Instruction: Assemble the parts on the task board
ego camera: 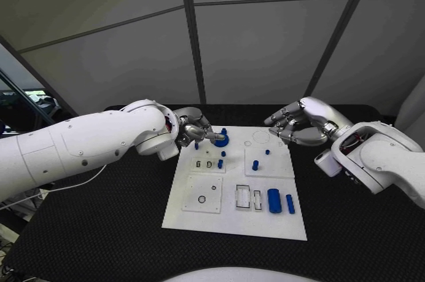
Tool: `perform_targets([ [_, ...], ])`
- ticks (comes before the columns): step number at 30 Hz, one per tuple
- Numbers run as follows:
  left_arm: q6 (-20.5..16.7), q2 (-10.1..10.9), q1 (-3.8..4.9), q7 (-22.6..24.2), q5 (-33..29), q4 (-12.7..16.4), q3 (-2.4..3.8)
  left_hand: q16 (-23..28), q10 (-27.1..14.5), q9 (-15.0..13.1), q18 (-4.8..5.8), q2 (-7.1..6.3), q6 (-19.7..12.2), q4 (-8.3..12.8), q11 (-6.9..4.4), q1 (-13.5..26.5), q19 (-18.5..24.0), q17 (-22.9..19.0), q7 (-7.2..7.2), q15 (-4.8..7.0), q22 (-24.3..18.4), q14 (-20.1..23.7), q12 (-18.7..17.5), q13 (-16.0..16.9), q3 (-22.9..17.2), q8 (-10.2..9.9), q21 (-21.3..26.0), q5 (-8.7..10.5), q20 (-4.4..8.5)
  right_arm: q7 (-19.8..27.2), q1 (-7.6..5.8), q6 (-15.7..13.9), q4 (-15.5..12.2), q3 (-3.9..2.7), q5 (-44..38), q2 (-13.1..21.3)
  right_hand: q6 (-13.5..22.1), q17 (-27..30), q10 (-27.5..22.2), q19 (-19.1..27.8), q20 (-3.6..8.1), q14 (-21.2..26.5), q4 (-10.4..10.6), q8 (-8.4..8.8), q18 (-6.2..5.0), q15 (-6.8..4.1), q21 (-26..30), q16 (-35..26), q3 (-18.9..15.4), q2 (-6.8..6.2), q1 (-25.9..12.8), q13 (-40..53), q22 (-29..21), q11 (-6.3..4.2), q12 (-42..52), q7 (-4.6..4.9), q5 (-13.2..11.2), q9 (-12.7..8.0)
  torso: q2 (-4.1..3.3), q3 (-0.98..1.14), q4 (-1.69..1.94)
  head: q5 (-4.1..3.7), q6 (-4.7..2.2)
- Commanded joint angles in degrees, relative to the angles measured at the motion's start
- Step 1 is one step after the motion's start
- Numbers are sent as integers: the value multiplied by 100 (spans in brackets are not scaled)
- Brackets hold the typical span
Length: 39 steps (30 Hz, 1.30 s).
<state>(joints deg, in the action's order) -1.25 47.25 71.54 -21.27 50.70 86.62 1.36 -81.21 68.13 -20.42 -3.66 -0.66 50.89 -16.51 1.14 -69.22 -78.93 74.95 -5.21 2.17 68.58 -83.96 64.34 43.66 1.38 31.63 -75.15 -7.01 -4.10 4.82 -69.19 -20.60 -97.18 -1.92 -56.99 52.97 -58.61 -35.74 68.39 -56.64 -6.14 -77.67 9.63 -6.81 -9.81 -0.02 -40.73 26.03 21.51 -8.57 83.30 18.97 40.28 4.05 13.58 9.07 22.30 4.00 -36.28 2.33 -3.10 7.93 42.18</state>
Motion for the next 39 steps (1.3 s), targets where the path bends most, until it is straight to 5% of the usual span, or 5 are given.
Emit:
perform_targets([
  [1, 837, -156, 59, -503, 556, -170, -15, -14, 15, -49, -105, 13, 34, -6, -18, 115, -34, 278, 3, 43, 32, -226, 38, 63, 103, 53, -37, -12, 38, 469, -33, -16, 67, -10, 889, 28, -47, 88, 178, -66, -1, -98, -70, 45, -70, -1, 91, -188, -20, 0, -118, -233, -72, 19, -264, 11, -13, -4, 49, 29, -21, 10, 27],
  [5, 1186, -507, 153, -679, 859, -458, -101, -15, 42, -160, -97, 84, 37, -13, -43, 312, -53, 272, 34, 65, 86, -228, 121, 205, 305, 152, -64, 19, 62, 487, -88, -154, 195, -20, 988, 21, -40, 117, 287, -87, -7, -149, -100, 72, -69, 1, 151, -284, -85, -59, -201, -316, -118, 21, -348, 11, -60, -6, 63, 60, -15, 22, 50],
  [17, 1843, -1121, 286, -834, 1519, -1006, -344, -21, 123, -331, -73, 165, 16, -18, -68, 519, -107, 272, 63, 86, 212, -230, 255, 443, 555, 264, -136, 112, 83, 386, -143, -273, 365, -24, 934, -64, -3, 130, 317, -115, -15, -187, -136, 110, -66, 10, 212, -376, -141, -99, -271, -395, -165, 36, -431, 24, -12, -10, 40, 29, -16, 38, 79],
  [39, 2094, -1458, 318, -870, 1726, -1297, -423, -100, 264, -498, -20, 215, 42, -4, -112, 657, -245, 366, 110, 126, 472, -280, 399, 680, 764, 342, -312, 129, 118, 256, -150, -240, 460, -25, 831, -195, 12, 135, 322, -141, -25, -219, -132, 132, -67, 21, 282, -464, -172, -96, -358, -476, -218, 49, -517, 31, 89, -8, 23, 13, -7, 53, 140],
])
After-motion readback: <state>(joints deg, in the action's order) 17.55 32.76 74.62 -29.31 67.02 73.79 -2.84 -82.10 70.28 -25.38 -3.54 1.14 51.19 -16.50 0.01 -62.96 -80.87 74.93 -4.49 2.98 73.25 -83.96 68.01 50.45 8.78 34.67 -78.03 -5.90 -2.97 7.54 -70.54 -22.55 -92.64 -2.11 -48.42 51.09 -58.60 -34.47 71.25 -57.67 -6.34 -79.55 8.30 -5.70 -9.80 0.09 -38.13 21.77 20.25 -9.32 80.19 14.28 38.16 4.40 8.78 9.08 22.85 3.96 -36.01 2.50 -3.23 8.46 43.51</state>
